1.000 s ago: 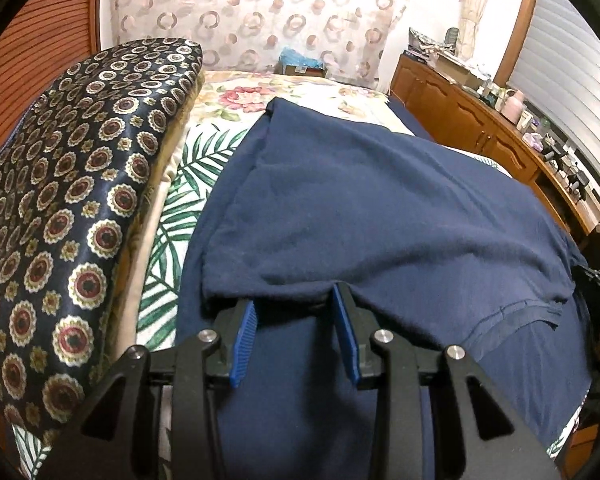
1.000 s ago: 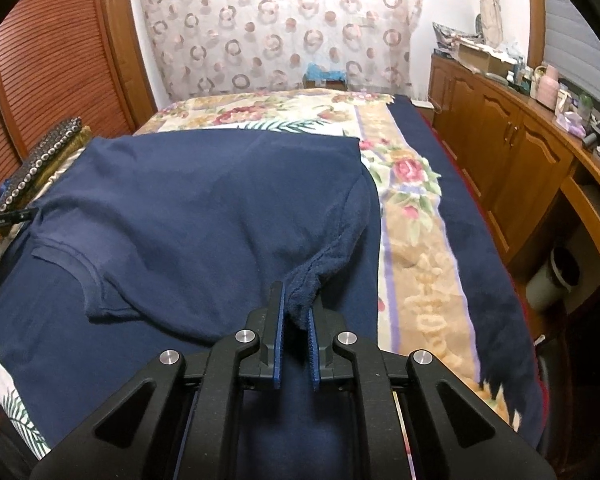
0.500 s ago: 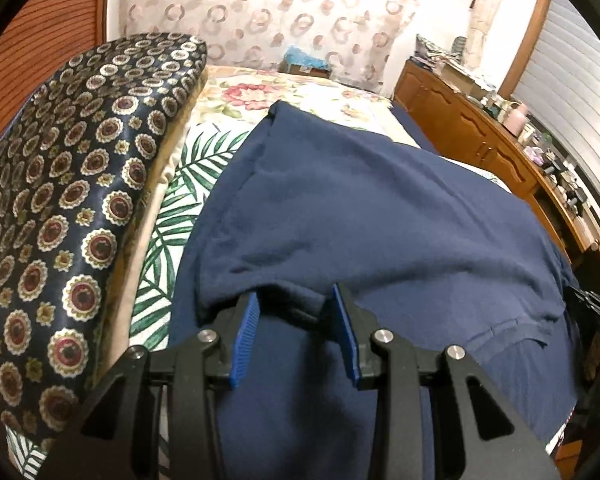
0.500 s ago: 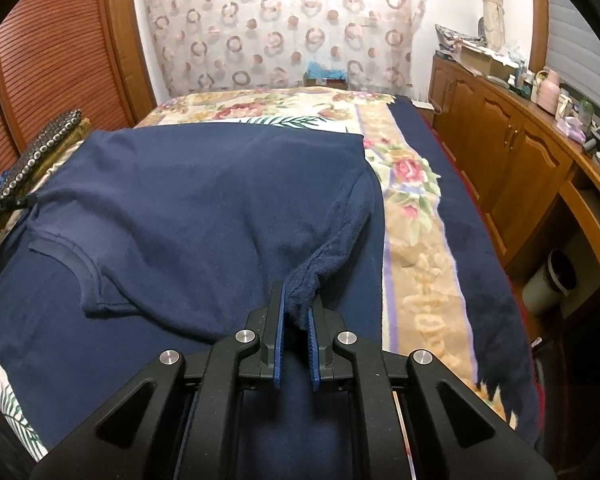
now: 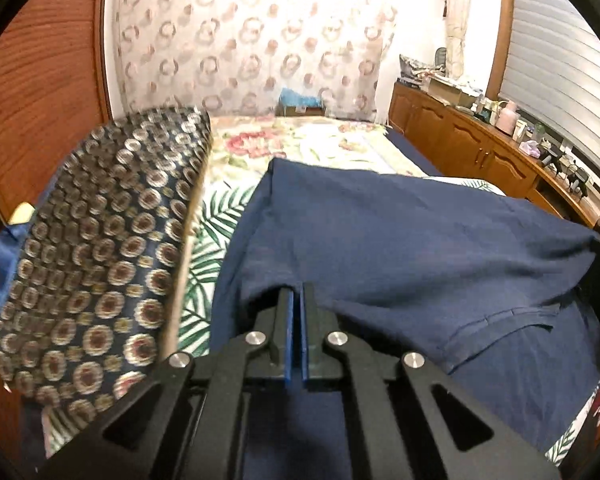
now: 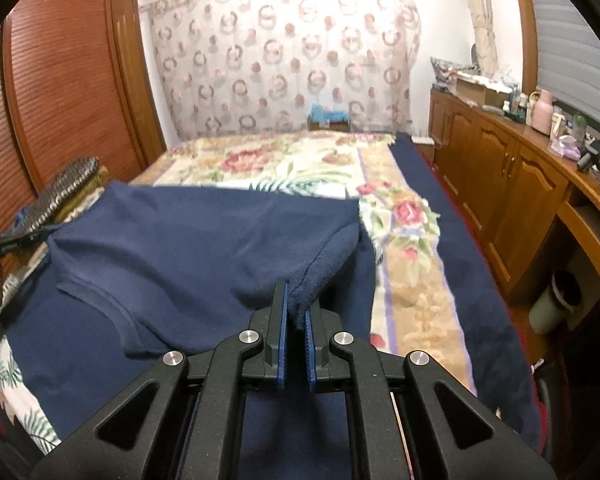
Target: Fold small clothes
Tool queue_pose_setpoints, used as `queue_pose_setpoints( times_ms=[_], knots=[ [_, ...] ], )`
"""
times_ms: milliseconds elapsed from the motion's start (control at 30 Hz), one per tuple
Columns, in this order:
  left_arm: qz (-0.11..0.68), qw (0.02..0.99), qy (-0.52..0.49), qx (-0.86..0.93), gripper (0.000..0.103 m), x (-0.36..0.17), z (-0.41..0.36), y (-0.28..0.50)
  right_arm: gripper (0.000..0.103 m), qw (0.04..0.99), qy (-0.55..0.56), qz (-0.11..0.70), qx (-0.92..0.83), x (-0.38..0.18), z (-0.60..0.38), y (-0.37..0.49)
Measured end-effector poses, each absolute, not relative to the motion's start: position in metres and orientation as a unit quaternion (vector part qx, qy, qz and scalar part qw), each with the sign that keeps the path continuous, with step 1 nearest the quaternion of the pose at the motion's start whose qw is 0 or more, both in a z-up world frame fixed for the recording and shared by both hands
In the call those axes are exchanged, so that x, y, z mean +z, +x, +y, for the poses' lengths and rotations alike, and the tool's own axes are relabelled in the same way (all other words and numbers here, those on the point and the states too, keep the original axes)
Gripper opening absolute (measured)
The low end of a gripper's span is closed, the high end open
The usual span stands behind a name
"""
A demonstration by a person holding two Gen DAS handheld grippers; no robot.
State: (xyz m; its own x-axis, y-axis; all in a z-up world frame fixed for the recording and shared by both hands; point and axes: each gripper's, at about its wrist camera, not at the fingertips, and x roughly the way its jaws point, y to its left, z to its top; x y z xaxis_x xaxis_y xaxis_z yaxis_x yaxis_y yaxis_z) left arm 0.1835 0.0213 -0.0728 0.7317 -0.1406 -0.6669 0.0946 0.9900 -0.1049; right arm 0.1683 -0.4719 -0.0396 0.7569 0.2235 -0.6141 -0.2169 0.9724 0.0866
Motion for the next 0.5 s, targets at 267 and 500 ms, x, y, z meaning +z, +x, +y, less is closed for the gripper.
queue_pose_setpoints(
  times_ms=[267, 500],
  knots=[
    [0.319, 0.944, -0.026, -0.081, 0.0, -0.042, 0.025, 0.147, 0.004, 0.942, -0.003, 0.31, 0.128, -0.008, -0.468, 0.14],
    [0.298, 0.949, -0.034, -0.093, 0.0, -0.025, 0.036, 0.105, 0.004, 0.941, -0.003, 0.31, 0.139, 0.01, -0.472, 0.1]
  ],
)
